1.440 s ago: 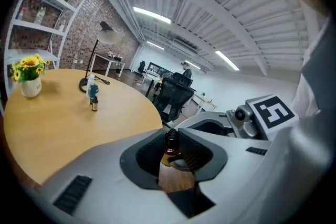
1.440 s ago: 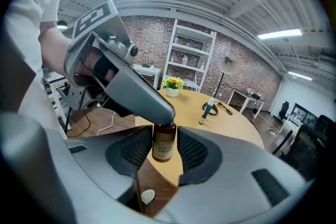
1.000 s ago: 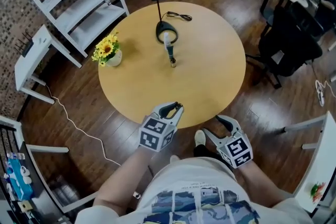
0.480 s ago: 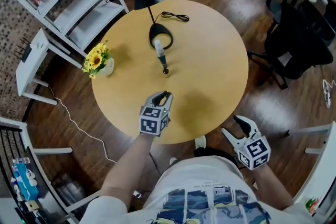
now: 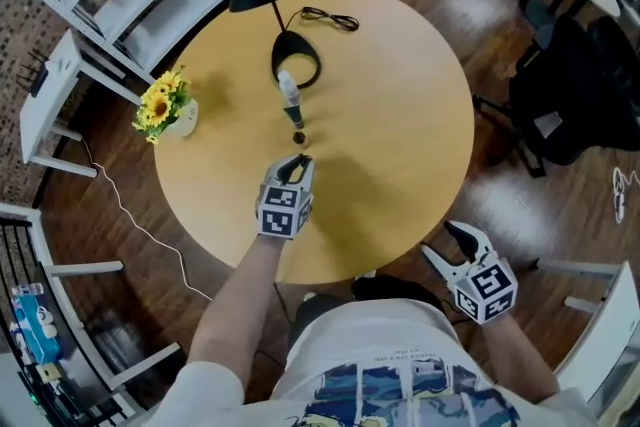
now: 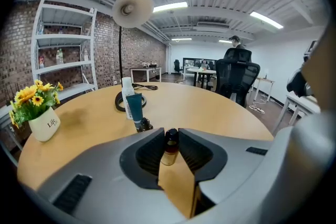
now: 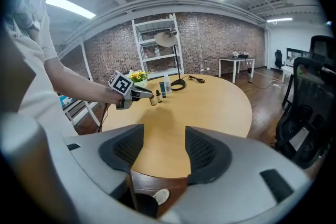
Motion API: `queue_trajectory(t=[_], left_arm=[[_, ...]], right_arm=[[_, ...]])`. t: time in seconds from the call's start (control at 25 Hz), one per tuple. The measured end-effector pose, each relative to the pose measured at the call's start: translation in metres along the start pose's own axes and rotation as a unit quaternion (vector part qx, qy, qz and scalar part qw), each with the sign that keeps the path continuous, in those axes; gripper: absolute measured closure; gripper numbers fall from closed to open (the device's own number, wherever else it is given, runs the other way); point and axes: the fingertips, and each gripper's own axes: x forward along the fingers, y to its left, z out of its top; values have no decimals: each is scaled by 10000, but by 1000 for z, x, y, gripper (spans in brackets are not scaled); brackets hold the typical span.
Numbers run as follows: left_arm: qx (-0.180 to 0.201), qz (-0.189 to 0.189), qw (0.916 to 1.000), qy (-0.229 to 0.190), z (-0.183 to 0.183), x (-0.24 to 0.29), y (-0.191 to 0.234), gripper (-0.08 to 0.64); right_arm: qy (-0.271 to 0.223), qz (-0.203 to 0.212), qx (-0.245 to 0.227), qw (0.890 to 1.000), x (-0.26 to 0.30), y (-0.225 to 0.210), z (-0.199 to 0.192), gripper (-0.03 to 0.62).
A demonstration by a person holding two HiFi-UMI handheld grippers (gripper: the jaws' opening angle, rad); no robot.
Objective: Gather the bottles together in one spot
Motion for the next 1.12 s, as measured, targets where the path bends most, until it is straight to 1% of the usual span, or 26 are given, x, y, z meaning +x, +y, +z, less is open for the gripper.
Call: queue_trajectory(t=[0.16,0.36,0.64,0.68,0.72,0.76,0.88,0.96,1.04,1.12], left_arm=[[-53,86,9999,44,-8,10,10,480],[-98,110,9999,33,-16,15,14,479],[-131,145,9998,-18,-16,13,18,471],[-128,134,9998,-39,-15,12,17,458],[-105,116,9999,-53,-14,11,17,417],[-65,100,9999,-62,-13,9,16,393],[14,156,9998,-143,-8,-6,18,377],[-57,245,9993,-269,-3,-26,19,377],[-255,316,9985,-380,1,-53,21,377],[-539,337,9970,-450,0,-85,21,377]], right_arm=[[30,93,-104,9999,7,-10,3,319],[42,30,-112,9999,5,-22,2,319],[49,18,-95,9999,0,-23,-3,319],[51,12,-95,9999,0,-22,-2,319],[48,11,-85,10000,0,-20,-2,319],[29,18,-80,10000,1,-18,-1,319],[-47,34,-122,9999,2,-7,-1,319],[-62,34,-131,9999,0,3,1,319],[-126,31,-179,9998,-1,14,5,319],[-195,36,-242,9995,-2,27,11,319]])
